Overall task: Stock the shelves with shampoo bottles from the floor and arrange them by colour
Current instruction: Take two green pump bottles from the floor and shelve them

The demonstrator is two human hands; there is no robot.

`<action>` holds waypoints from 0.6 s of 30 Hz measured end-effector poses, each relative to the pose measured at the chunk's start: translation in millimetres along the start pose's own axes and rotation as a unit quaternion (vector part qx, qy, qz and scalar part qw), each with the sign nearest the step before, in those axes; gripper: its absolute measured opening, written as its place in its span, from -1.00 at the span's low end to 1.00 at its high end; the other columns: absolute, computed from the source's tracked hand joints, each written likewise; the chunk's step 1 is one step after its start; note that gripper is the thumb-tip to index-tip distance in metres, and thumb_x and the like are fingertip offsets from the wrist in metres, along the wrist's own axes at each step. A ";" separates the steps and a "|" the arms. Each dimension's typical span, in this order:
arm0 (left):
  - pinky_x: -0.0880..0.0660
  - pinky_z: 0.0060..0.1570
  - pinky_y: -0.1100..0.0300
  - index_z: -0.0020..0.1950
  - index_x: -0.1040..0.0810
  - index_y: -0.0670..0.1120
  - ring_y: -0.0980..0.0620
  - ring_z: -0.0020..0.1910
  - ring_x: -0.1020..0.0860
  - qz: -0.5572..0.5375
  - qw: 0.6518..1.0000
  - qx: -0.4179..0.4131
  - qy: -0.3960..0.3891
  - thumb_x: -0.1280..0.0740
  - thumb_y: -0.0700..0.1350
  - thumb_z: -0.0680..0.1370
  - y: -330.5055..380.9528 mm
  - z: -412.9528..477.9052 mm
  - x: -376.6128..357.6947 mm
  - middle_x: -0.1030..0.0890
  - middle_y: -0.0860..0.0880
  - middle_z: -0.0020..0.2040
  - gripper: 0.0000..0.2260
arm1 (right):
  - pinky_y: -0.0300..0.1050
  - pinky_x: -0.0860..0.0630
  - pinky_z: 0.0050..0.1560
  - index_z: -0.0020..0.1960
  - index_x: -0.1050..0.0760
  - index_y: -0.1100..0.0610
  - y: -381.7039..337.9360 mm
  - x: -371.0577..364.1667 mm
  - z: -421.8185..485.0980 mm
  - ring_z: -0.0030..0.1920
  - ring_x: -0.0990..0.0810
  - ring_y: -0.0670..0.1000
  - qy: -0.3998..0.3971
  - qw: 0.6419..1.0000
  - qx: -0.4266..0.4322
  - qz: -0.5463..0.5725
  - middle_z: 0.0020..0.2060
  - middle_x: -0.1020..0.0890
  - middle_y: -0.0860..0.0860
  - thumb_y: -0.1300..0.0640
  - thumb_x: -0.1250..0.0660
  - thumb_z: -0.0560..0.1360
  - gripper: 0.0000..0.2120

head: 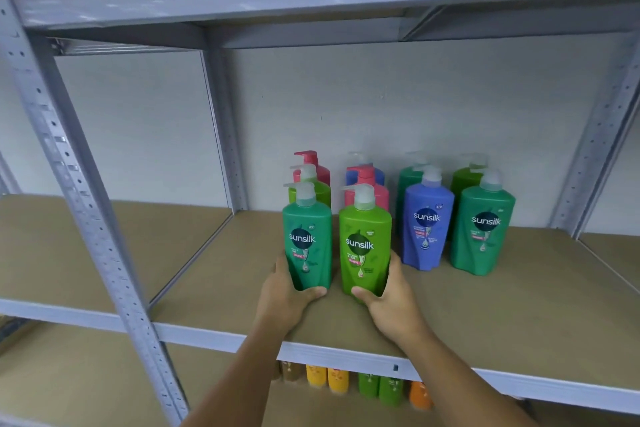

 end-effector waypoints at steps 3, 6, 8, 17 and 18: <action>-0.47 0.06 0.16 0.41 -0.34 0.04 0.01 0.18 -0.56 -0.003 1.000 0.000 0.004 -0.63 0.11 0.30 -1.0 -1.0 -1.4 -0.56 0.11 0.21 -0.22 | -0.17 -0.43 0.26 0.47 -0.24 -0.07 3.7 0.5 1.3 0.21 -0.53 -0.13 0.021 1.000 -0.006 -0.009 0.22 -0.56 -0.15 0.16 -0.59 0.38 -0.20; -0.54 0.12 0.07 0.39 -0.33 0.11 0.03 0.18 -0.56 -0.001 1.000 0.001 0.002 -0.60 0.21 0.28 -3.0 -1.4 -1.3 -0.59 0.12 0.22 -0.22 | -0.09 -0.42 0.33 0.49 -0.22 -0.04 6.2 1.5 1.7 0.25 -0.52 -0.08 0.029 0.999 -0.014 -0.014 0.26 -0.55 -0.10 0.17 -0.57 0.40 -0.21; -0.53 0.14 0.07 0.39 -0.33 0.13 0.02 0.19 -0.56 0.010 1.000 0.002 -0.004 -0.58 0.19 0.30 -3.8 -1.4 -0.2 -0.60 0.11 0.23 -0.26 | -0.07 -0.41 0.35 0.52 -0.19 -0.03 6.9 2.0 1.1 0.27 -0.51 -0.05 0.024 0.999 -0.018 -0.023 0.29 -0.54 -0.08 0.17 -0.55 0.43 -0.20; -0.57 0.07 0.00 0.31 -0.33 0.17 0.00 0.14 -0.57 0.025 1.000 -0.010 0.004 -0.52 0.22 0.32 -7.9 0.3 -2.1 -0.62 0.11 0.17 -0.35 | -0.10 -0.38 0.32 0.52 -0.16 -0.02 8.4 3.9 1.4 0.26 -0.48 -0.05 0.019 0.999 -0.027 -0.040 0.28 -0.52 -0.08 0.21 -0.51 0.45 -0.22; -0.57 0.07 -0.01 0.32 -0.33 0.18 0.00 0.15 -0.56 0.025 1.000 -0.010 0.005 -0.52 0.24 0.31 -8.3 0.5 -2.4 -0.62 0.12 0.16 -0.34 | -0.11 -0.37 0.31 0.52 -0.16 -0.02 8.3 4.2 1.2 0.26 -0.48 -0.05 0.018 0.999 -0.027 -0.039 0.28 -0.51 -0.09 0.21 -0.51 0.46 -0.22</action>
Point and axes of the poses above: each hand's wrist, its own z-axis towards the middle knuckle, its own x-axis out of the back of the hand, y = z × x, the point moved 1 cm from there along z, towards the middle knuckle
